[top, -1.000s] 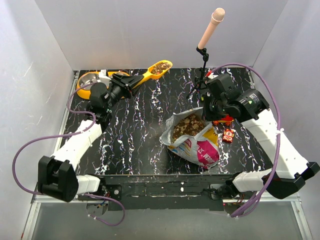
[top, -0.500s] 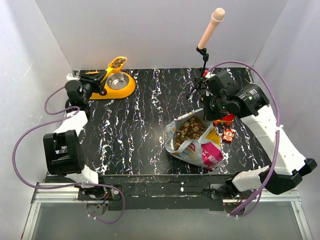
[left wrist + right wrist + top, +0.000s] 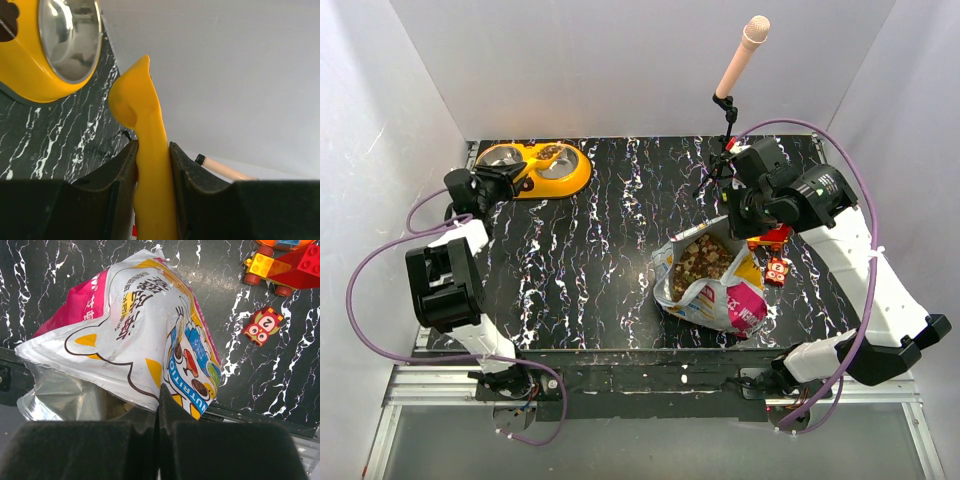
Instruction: Serve the pet food
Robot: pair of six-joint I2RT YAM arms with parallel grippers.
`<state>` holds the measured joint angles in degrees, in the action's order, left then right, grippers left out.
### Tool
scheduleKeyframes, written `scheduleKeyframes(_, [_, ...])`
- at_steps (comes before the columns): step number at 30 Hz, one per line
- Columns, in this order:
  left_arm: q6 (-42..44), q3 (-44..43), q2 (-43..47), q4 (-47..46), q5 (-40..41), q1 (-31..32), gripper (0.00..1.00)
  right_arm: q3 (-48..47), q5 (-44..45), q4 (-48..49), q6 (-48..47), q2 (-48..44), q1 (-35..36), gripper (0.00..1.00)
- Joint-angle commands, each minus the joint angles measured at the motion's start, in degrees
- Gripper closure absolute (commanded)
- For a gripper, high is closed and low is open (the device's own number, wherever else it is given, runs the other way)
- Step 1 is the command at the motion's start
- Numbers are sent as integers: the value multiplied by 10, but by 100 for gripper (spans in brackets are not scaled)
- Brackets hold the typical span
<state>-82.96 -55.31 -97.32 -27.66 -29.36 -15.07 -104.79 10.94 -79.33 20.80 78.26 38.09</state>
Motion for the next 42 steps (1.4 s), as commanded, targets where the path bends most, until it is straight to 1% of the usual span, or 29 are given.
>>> scheduleKeyframes(1, [24, -44, -16, 50, 3, -2, 100, -61, 17, 137, 15, -44, -6, 99])
scheduleKeyframes(5, [43, -80, -36, 124, 15, -2, 100, -52, 23, 137, 21, -52, -9, 99])
scheduleKeyframes(17, [81, -180, -74, 273, 59, 1, 100, -38, 27, 137, 22, -60, -14, 99])
scheduleKeyframes(21, [111, -248, -97, 406, 87, 13, 100, -39, 26, 134, 19, -59, -16, 99])
scheduleKeyframes(26, [109, -305, -121, 472, 116, 29, 100, -43, 27, 131, 12, -58, -20, 99])
scheduleKeyframes(33, [160, -472, -179, 619, 200, 75, 100, -38, 22, 133, 5, -58, -28, 99])
scheduleKeyframes(36, [186, -561, -216, 711, 250, 97, 100, -39, 20, 131, 0, -60, -33, 99])
scheduleKeyframes(41, [194, -675, -272, 814, 286, 118, 100, -37, 21, 133, -6, -62, -41, 99])
scheduleKeyframes(42, [196, -704, -285, 839, 308, 122, 100, -38, 20, 133, -8, -61, -42, 99])
